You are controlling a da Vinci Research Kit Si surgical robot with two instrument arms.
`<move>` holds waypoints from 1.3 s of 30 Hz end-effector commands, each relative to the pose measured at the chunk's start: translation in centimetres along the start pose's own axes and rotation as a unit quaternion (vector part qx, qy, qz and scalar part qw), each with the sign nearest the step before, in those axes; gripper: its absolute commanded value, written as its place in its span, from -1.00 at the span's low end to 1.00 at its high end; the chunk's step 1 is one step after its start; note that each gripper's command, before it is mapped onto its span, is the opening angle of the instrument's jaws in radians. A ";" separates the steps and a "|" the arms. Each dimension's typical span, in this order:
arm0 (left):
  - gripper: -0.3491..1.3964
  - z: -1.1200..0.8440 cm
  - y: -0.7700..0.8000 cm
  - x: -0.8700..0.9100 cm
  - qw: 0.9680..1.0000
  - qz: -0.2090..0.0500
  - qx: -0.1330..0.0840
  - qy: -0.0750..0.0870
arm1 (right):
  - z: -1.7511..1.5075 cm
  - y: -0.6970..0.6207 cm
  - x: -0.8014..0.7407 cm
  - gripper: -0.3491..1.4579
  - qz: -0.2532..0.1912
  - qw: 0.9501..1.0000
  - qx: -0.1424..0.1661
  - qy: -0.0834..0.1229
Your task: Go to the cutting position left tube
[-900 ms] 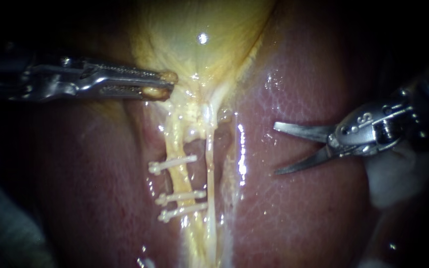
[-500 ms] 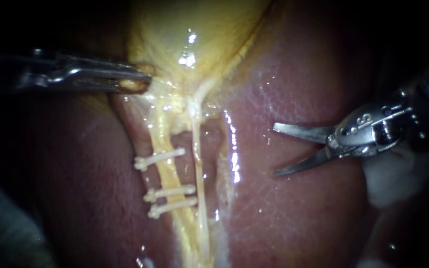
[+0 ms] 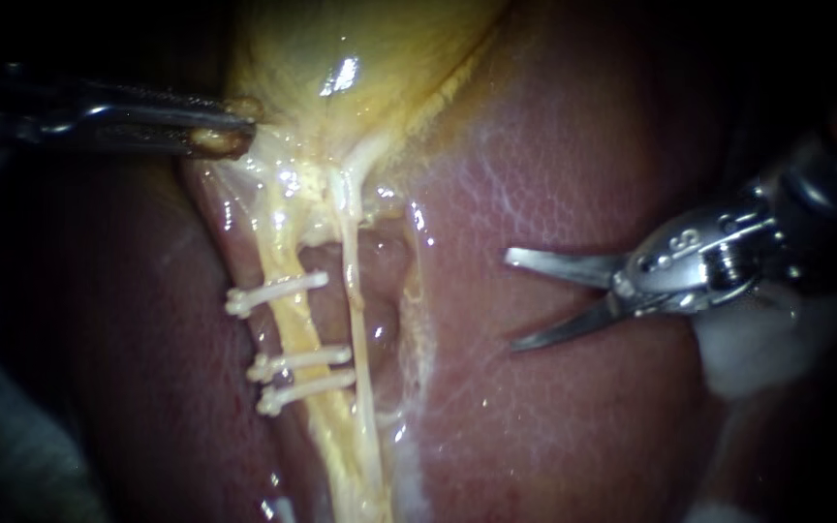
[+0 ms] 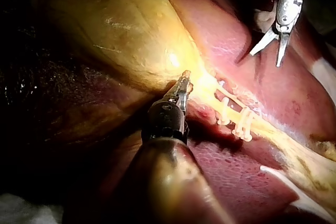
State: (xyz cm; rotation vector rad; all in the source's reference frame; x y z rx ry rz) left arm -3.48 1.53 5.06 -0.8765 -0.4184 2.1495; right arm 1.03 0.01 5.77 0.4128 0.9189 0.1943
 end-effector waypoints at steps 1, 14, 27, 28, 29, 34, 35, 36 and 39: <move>-1.00 0.00 0.00 0.00 1.000 0.000 0.000 0.000 | 0.09 -0.02 0.01 0.99 0.010 1.000 0.008 0.004; -1.00 0.00 0.03 0.00 1.000 -0.001 0.001 0.000 | 0.85 -0.02 0.16 0.99 0.089 0.989 0.100 0.069; -1.00 0.00 0.05 0.01 1.000 -0.001 0.002 0.000 | 1.25 0.23 0.06 0.99 0.137 0.973 0.171 0.072; -1.00 0.00 0.05 0.01 1.000 -0.001 0.002 0.000 | 1.27 0.23 0.04 0.99 0.139 0.972 0.175 0.070; -1.00 0.00 0.05 0.02 1.000 -0.001 0.002 0.000 | 1.30 0.22 0.00 0.99 0.143 0.971 0.180 0.068; -1.00 0.01 0.06 0.02 1.000 -0.002 0.002 0.000 | 1.43 0.18 -0.14 0.99 0.156 0.966 0.199 0.059; -1.00 0.01 0.07 0.02 1.000 -0.002 0.002 0.000 | 1.46 0.17 -0.17 0.99 0.157 0.965 0.203 0.057; -1.00 0.01 0.07 0.02 1.000 -0.002 0.002 0.000 | 1.49 0.16 -0.18 0.99 0.157 0.964 0.206 0.056; -1.00 0.01 0.07 0.02 1.000 -0.002 0.002 0.000 | 1.56 0.16 -0.22 0.97 0.157 0.963 0.213 0.052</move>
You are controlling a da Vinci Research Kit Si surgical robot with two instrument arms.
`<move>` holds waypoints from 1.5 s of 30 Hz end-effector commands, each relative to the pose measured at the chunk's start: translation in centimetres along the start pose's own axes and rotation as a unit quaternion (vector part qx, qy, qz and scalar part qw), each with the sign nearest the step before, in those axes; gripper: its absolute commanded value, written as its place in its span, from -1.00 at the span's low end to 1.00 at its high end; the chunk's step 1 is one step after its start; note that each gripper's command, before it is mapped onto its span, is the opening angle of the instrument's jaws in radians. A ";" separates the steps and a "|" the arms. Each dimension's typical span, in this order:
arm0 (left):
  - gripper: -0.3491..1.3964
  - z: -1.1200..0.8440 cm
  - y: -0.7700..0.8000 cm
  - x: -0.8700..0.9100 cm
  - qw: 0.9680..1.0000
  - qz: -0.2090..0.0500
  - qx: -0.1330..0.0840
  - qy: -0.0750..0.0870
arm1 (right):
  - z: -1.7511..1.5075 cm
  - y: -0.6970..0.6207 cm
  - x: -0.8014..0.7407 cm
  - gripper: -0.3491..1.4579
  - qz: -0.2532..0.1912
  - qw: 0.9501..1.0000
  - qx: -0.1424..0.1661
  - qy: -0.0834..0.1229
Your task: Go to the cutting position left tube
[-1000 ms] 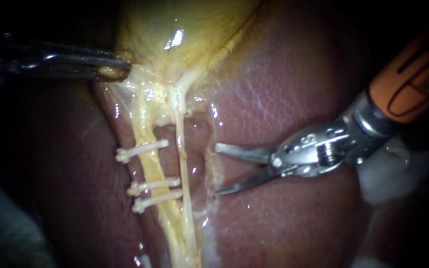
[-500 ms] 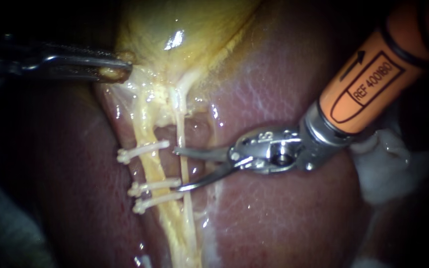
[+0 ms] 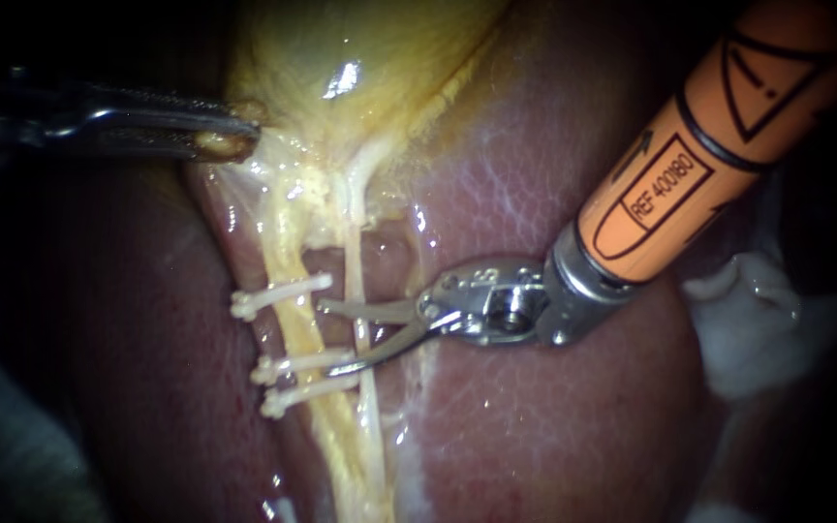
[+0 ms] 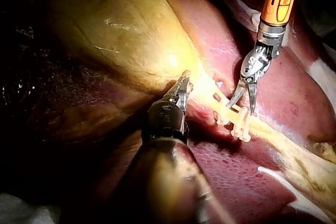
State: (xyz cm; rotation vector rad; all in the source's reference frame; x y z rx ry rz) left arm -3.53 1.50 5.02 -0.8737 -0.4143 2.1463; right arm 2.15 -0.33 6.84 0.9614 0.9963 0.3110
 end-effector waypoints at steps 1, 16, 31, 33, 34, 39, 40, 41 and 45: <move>-1.00 0.00 0.00 0.00 1.000 0.000 0.000 0.000 | 0.02 0.01 0.01 0.97 -0.002 1.000 -0.001 0.000; -1.00 0.01 0.01 0.01 1.000 0.000 0.000 0.000 | 0.26 0.02 0.15 0.97 -0.017 0.998 0.050 0.040; -1.00 0.02 0.02 0.01 1.000 -0.001 0.001 0.000 | 0.76 0.08 0.53 0.92 -0.012 0.994 0.065 0.082; -1.00 0.02 0.02 0.01 1.000 -0.001 0.001 0.000 | 0.79 0.10 0.55 0.92 -0.011 0.994 0.064 0.086; -1.00 0.02 0.02 0.01 1.000 -0.001 0.001 0.000 | 0.80 0.10 0.56 0.93 -0.011 0.994 0.064 0.086; -1.00 0.02 0.02 0.01 1.000 -0.001 0.001 0.000 | 0.77 0.03 0.62 0.93 -0.010 0.993 0.068 0.092; -1.00 0.02 0.02 0.01 1.000 -0.001 0.001 0.000 | 0.75 0.00 0.64 0.93 -0.009 0.993 0.070 0.094; -1.00 0.02 0.02 0.01 1.000 -0.001 0.001 0.000 | 0.73 -0.04 0.68 0.93 -0.009 0.993 0.072 0.097; -1.00 0.01 0.01 0.01 1.000 -0.001 0.001 0.000 | 0.64 -0.20 0.82 0.93 -0.005 0.991 0.081 0.110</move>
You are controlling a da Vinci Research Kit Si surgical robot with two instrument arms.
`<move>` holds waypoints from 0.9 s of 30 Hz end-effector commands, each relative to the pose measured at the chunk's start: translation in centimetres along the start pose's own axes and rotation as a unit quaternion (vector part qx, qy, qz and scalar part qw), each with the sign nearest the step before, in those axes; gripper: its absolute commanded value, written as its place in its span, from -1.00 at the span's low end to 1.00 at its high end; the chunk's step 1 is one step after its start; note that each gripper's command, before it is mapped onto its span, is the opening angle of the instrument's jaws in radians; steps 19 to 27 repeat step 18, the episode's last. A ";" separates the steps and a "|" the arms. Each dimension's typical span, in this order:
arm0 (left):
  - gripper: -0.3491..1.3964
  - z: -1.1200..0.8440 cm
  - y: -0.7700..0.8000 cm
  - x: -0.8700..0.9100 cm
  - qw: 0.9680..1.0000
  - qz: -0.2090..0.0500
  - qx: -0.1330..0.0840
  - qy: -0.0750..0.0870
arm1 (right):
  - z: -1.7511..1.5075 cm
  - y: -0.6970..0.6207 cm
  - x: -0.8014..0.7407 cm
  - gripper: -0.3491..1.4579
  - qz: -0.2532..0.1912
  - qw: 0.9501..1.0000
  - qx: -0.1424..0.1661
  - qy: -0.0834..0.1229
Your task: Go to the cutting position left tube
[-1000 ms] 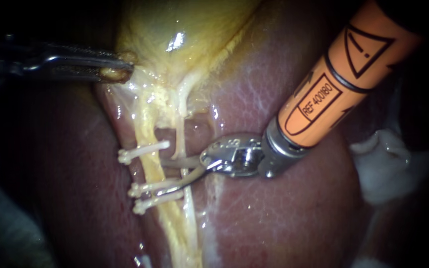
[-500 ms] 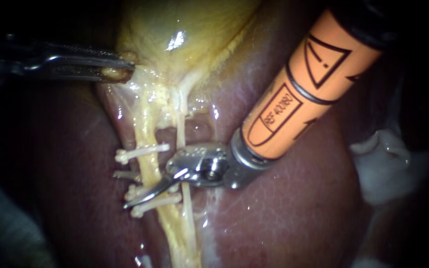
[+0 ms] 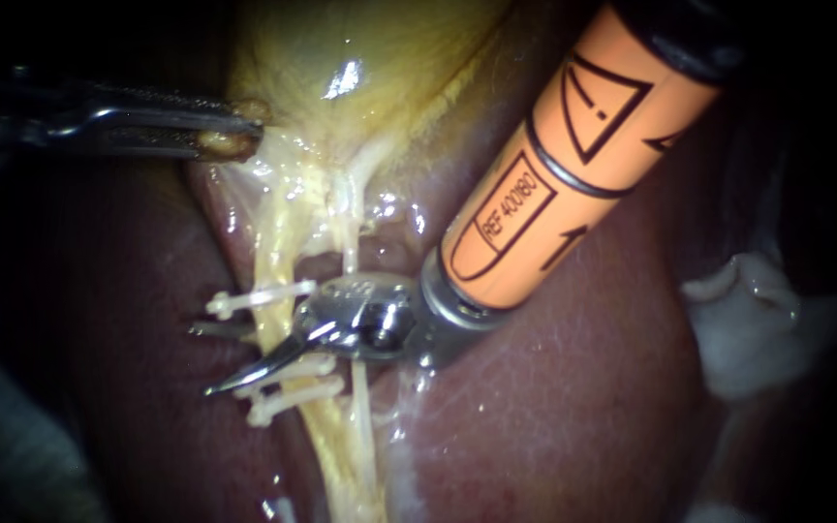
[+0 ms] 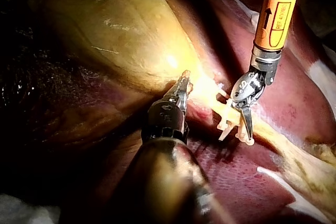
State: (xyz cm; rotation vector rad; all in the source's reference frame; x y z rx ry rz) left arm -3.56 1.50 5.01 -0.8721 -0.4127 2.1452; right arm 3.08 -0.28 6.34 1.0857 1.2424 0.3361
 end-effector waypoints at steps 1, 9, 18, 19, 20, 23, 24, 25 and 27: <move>-1.00 0.00 0.00 0.00 1.000 0.000 0.000 0.000 | -0.01 -0.03 0.04 0.93 0.001 1.000 0.001 0.002; -1.00 0.00 0.00 0.00 1.000 0.000 0.000 0.000 | -0.04 -0.15 0.18 0.95 0.004 1.000 0.005 0.009; -1.00 0.00 0.00 0.00 1.000 0.000 0.000 0.000 | -0.06 -0.10 0.11 0.92 0.003 1.000 0.001 0.007; -1.00 0.00 0.00 0.00 1.000 0.000 0.000 0.000 | -0.06 -0.10 0.11 0.92 0.003 1.000 0.001 0.007; -1.00 0.00 0.00 0.00 1.000 0.000 0.000 0.000 | -0.06 -0.10 0.11 0.92 0.003 1.000 0.001 0.007; -1.00 0.00 0.00 0.00 1.000 0.000 0.000 0.000 | -0.06 -0.10 0.11 0.92 0.003 1.000 0.001 0.007; -1.00 0.00 0.00 0.00 1.000 0.000 0.000 0.000 | -0.06 -0.10 0.11 0.92 0.003 1.000 0.001 0.007; -1.00 0.00 0.00 0.00 1.000 0.000 0.000 0.000 | -0.06 -0.10 0.11 0.92 0.003 1.000 0.001 0.007; -1.00 0.00 0.00 0.00 1.000 0.000 0.000 0.000 | -0.06 -0.10 0.11 0.92 0.003 1.000 0.001 0.007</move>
